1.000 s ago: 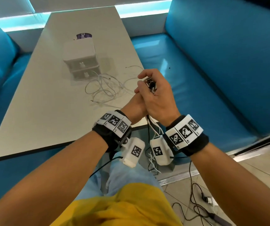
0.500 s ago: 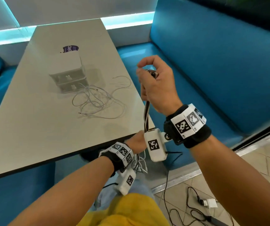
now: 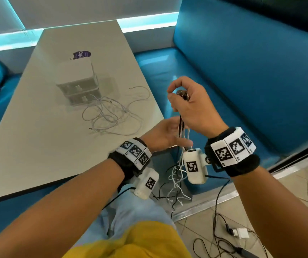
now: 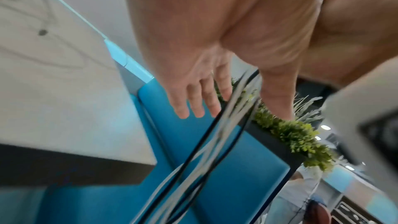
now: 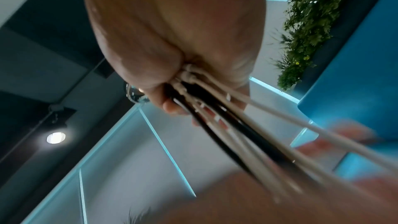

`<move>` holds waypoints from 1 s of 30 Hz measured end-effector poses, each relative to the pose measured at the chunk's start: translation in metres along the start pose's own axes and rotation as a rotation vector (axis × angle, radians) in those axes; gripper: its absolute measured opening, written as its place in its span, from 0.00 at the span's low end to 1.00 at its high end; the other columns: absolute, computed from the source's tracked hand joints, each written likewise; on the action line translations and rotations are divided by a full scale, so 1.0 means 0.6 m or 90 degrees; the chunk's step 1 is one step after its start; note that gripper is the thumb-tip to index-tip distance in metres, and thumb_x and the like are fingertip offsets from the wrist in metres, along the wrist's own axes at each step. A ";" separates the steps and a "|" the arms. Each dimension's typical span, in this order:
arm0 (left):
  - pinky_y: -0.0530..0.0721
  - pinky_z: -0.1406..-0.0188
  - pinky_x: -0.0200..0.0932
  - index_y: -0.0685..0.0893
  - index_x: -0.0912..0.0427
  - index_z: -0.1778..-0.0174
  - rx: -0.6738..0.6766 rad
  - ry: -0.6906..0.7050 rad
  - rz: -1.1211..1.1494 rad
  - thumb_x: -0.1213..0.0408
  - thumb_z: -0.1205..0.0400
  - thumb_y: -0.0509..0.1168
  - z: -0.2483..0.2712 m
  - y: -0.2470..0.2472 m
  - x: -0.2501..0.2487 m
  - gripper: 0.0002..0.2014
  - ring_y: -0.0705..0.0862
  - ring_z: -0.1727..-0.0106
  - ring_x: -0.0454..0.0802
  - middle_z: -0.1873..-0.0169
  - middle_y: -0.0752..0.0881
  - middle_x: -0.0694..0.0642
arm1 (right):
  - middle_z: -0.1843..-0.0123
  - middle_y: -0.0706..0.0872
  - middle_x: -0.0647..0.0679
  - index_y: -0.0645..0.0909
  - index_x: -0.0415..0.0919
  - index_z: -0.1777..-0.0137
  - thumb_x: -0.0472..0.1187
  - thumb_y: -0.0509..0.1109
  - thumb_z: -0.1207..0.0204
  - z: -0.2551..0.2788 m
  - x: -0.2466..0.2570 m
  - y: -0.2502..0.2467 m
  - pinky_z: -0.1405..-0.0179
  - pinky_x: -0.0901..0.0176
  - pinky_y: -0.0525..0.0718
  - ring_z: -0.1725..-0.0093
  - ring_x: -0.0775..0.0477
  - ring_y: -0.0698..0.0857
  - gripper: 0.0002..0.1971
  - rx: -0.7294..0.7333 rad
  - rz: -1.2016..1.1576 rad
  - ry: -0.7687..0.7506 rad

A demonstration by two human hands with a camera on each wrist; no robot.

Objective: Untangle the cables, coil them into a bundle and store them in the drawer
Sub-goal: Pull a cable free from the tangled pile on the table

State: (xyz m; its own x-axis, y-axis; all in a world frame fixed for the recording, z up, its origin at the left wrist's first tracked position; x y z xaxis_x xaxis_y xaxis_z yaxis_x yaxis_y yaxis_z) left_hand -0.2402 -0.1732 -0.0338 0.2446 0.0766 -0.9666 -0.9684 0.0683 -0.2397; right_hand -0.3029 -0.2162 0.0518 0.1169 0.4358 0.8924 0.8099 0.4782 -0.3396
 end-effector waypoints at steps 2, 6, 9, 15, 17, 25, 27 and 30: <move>0.82 0.56 0.31 0.79 0.60 0.50 -0.045 0.049 0.025 0.82 0.23 0.67 0.003 -0.005 -0.030 0.13 0.82 0.59 0.32 0.59 0.83 0.48 | 0.72 0.75 0.48 0.77 0.47 0.55 0.34 0.65 0.21 0.012 -0.013 0.019 0.70 0.62 0.74 0.73 0.54 0.72 0.07 -0.002 0.007 -0.007; 0.76 0.64 0.22 0.69 0.53 0.57 -0.100 0.055 0.096 0.80 0.16 0.53 0.015 0.000 -0.042 0.15 0.77 0.62 0.34 0.61 0.71 0.50 | 0.69 0.76 0.49 0.78 0.53 0.48 0.39 0.66 0.20 0.026 -0.034 0.048 0.66 0.65 0.74 0.69 0.56 0.74 0.06 0.021 0.041 -0.009; 0.71 0.79 0.35 0.70 0.56 0.60 -0.142 -0.023 0.092 0.70 0.15 0.55 0.009 -0.005 -0.015 0.09 0.72 0.74 0.45 0.70 0.68 0.55 | 0.48 0.77 0.49 0.70 0.59 0.30 0.44 0.68 0.21 0.035 -0.045 0.048 0.58 0.77 0.78 0.49 0.58 0.79 0.21 -0.019 -0.024 0.006; 0.73 0.75 0.37 0.75 0.56 0.69 -0.330 -0.091 0.314 0.51 0.15 0.61 0.018 -0.049 -0.004 0.18 0.74 0.77 0.45 0.76 0.77 0.51 | 0.26 0.77 0.49 0.62 0.56 0.19 0.67 0.53 0.20 0.061 -0.133 0.096 0.32 0.49 0.80 0.29 0.50 0.79 0.32 0.153 -0.242 0.190; 0.67 0.81 0.35 0.67 0.54 0.75 -0.336 -0.095 0.366 0.48 0.15 0.58 0.019 -0.048 -0.012 0.24 0.66 0.82 0.43 0.84 0.67 0.47 | 0.53 0.89 0.39 0.85 0.51 0.45 0.72 0.46 0.23 0.073 -0.148 0.115 0.58 0.48 0.83 0.60 0.44 0.88 0.33 0.156 -0.260 0.231; 0.70 0.75 0.42 0.58 0.52 0.77 -0.223 -0.077 0.340 0.44 0.14 0.53 0.027 -0.050 -0.017 0.27 0.58 0.80 0.47 0.82 0.57 0.49 | 0.86 0.67 0.49 0.83 0.39 0.63 0.63 0.42 0.15 0.115 -0.207 0.100 0.80 0.62 0.65 0.86 0.52 0.64 0.36 0.142 -0.120 0.343; 0.67 0.77 0.41 0.57 0.52 0.76 -0.203 -0.069 0.322 0.45 0.14 0.54 0.030 -0.052 -0.027 0.27 0.55 0.80 0.47 0.83 0.56 0.48 | 0.85 0.67 0.49 0.83 0.39 0.64 0.63 0.43 0.15 0.135 -0.249 0.091 0.80 0.60 0.68 0.86 0.53 0.66 0.36 0.150 -0.063 0.367; 0.60 0.81 0.39 0.57 0.51 0.76 -0.196 -0.063 0.282 0.46 0.14 0.55 0.034 -0.051 -0.038 0.27 0.54 0.82 0.46 0.84 0.57 0.47 | 0.81 0.66 0.47 0.82 0.40 0.67 0.64 0.43 0.15 0.164 -0.302 0.079 0.76 0.58 0.69 0.85 0.54 0.67 0.36 0.148 0.002 0.401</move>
State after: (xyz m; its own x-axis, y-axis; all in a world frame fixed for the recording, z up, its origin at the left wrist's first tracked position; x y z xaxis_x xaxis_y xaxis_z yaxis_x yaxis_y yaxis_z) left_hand -0.2151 -0.1566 -0.0027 -0.2010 0.1266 -0.9714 -0.9453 -0.2851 0.1585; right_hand -0.3424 -0.1975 -0.1554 0.4891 -0.0567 0.8704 0.6727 0.6597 -0.3350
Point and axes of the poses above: each hand's wrist, its own z-axis away from the middle knuckle, its own y-axis out of the palm, x = y × z, the point moved 6 cm from there along -z, towards the middle knuckle
